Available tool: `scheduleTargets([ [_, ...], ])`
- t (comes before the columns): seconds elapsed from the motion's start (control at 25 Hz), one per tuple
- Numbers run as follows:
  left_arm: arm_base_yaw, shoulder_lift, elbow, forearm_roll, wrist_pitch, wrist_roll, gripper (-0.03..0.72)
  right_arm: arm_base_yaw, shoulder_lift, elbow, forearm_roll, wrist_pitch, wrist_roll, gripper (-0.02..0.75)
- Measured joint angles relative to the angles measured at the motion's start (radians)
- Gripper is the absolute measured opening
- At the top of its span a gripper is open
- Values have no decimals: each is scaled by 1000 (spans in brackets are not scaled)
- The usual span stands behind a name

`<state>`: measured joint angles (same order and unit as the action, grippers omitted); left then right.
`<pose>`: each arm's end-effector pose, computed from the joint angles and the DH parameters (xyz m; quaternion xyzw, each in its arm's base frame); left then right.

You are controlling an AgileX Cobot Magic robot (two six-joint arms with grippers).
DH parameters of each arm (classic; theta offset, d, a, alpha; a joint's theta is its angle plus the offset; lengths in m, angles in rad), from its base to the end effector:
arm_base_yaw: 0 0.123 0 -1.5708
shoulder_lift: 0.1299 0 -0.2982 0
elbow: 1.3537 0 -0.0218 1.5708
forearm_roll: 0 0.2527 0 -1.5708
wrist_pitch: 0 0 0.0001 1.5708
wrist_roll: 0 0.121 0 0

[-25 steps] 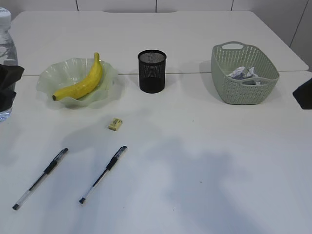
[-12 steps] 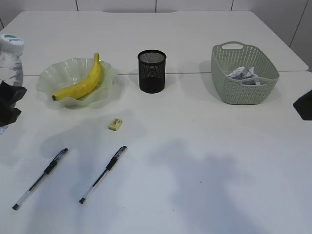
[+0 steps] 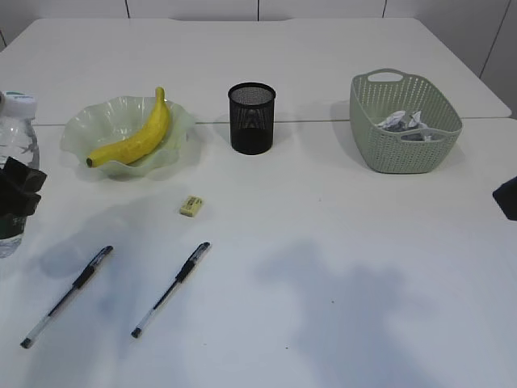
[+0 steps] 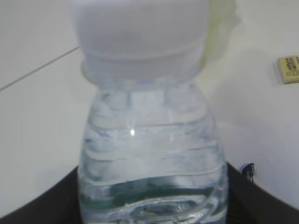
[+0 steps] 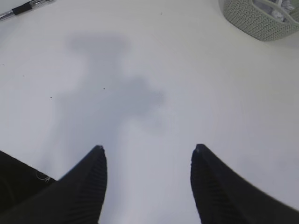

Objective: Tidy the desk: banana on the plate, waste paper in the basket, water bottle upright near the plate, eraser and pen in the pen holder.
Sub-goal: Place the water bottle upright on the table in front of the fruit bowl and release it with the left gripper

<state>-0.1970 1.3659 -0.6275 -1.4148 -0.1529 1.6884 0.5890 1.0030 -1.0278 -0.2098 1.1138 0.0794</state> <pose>0.2867 -0.0388 0.2143 0.1745 0.8716 0.0849 0.4502 0.1681 0.0851 0.3433 -0.2580 0.9192 -0.0059 0.2975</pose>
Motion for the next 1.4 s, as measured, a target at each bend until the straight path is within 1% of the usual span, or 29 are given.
scheduleTargets([
  [0.16, 2, 38, 0, 96, 6, -117, 427, 0, 0, 0, 0, -3, 2, 428],
  [0.28, 2, 67, 0, 194, -9, -233, 427, 0, 0, 0, 0, -3, 2, 428],
  [0.56, 2, 99, 10, 484, -139, -606, 427, 0, 0, 0, -1, -3, 6, 428],
  [0.8, 2, 115, 81, 796, -226, -1053, 427, 0, 0, 0, -1, -3, 6, 428],
  [0.92, 2, 132, 90, 888, -247, -1173, 427, 0, 0, 0, -1, -1, 6, 428],
  [1.04, 24, 147, 92, 954, -260, -1278, 427, 0, 0, 0, -1, 1, 6, 428],
  [1.12, 62, 158, 92, 1035, -263, -1371, 427, 0, 0, 0, -1, 6, 6, 428],
  [1.28, 144, 172, 94, 1304, -285, -1622, 427, 0, 0, 0, -1, 8, 8, 428],
  [1.36, 166, 175, 94, 1425, -310, -1711, 427, 0, 0, 0, -1, 8, 8, 428],
  [1.4, 175, 177, 94, 1468, -323, -1738, 427, 0, 0, 0, -1, 8, 8, 428],
])
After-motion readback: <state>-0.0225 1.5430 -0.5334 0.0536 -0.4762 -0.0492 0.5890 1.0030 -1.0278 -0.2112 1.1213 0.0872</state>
